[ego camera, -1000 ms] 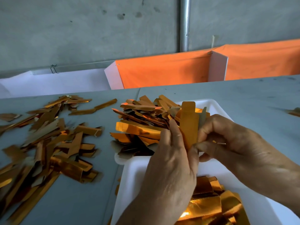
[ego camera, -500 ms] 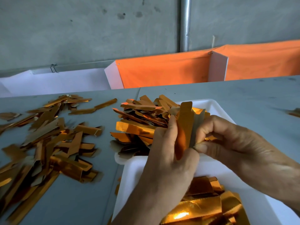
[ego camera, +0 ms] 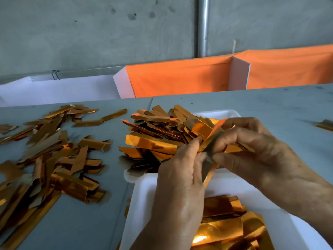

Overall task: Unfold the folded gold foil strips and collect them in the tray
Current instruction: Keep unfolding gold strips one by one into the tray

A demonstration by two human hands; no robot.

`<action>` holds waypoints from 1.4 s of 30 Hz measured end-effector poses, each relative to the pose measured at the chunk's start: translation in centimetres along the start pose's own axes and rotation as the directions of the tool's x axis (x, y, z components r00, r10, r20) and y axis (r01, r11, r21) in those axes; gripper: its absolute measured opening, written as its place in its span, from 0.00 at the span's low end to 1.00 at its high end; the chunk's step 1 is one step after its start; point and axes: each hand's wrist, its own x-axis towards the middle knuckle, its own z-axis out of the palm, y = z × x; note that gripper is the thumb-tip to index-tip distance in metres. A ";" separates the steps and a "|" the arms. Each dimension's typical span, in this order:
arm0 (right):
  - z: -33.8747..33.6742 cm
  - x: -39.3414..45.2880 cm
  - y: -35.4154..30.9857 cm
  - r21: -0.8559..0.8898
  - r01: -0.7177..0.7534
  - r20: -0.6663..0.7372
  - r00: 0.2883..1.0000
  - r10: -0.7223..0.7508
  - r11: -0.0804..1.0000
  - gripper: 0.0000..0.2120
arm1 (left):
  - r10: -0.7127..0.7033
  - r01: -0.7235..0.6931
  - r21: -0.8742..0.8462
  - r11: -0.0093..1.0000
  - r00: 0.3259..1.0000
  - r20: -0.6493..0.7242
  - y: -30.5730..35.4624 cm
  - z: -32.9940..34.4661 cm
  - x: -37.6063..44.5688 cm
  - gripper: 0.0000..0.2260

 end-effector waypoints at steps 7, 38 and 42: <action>-0.5 0.1 0.5 -0.198 0.055 -0.138 0.987 -0.084 0.979 0.16 | 0.078 -0.077 0.035 0.996 0.997 -0.004 0.6 -0.1 -0.3 0.13; -2.4 0.4 0.6 -0.030 -0.171 -0.194 0.967 0.162 0.985 0.24 | -0.009 0.026 -0.188 0.982 0.996 0.086 0.7 -0.8 -0.3 0.19; -2.7 0.1 1.3 0.165 -0.387 -0.020 0.918 0.396 0.907 0.27 | 0.013 -0.005 -0.209 0.978 0.999 0.035 1.1 -0.8 0.0 0.19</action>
